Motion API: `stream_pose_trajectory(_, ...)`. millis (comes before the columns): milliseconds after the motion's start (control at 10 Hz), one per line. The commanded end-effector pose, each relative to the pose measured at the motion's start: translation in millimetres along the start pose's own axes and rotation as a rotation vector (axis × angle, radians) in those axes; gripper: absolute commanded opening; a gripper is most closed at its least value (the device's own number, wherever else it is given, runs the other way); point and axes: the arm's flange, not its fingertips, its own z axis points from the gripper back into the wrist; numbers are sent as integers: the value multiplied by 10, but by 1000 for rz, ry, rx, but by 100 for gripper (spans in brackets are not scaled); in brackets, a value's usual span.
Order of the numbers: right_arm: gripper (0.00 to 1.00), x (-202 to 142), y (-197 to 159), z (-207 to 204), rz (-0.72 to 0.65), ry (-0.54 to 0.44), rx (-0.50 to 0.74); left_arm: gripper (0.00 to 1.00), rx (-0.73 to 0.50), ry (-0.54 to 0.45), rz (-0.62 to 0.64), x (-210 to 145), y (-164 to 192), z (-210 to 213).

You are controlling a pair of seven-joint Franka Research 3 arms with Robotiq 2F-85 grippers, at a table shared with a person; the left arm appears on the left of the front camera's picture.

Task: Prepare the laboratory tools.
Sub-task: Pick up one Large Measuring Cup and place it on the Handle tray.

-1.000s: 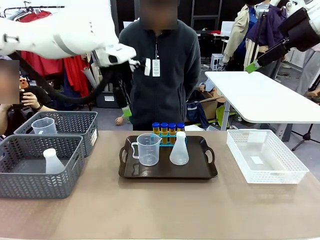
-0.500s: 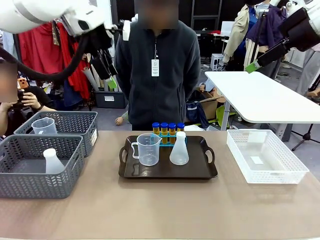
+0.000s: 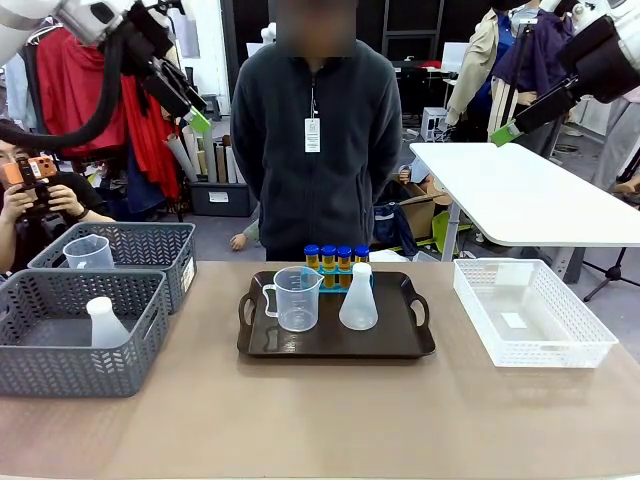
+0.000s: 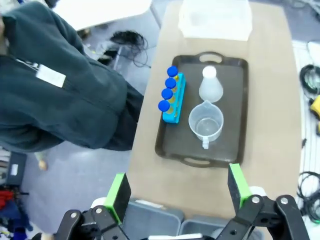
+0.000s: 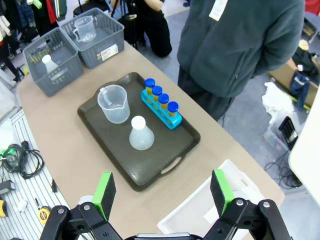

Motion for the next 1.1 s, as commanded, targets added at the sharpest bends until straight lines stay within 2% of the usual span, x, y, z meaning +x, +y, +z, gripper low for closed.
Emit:
stream_pose_trajectory(0,100,12,-3,10,1,-21,14,100,1,-67,-1,-204,-124,2)
stream_pose_trajectory(300,100,12,-3,10,1,-21,14,100,-30,-84,57,-299,-66,13)
stream_pose_trajectory(500,100,12,-3,10,1,-21,14,100,-33,-46,59,-308,-64,21)
stream_pose_trajectory(1000,100,12,-3,10,1,-21,14,100,-23,-57,56,-254,-27,-9)
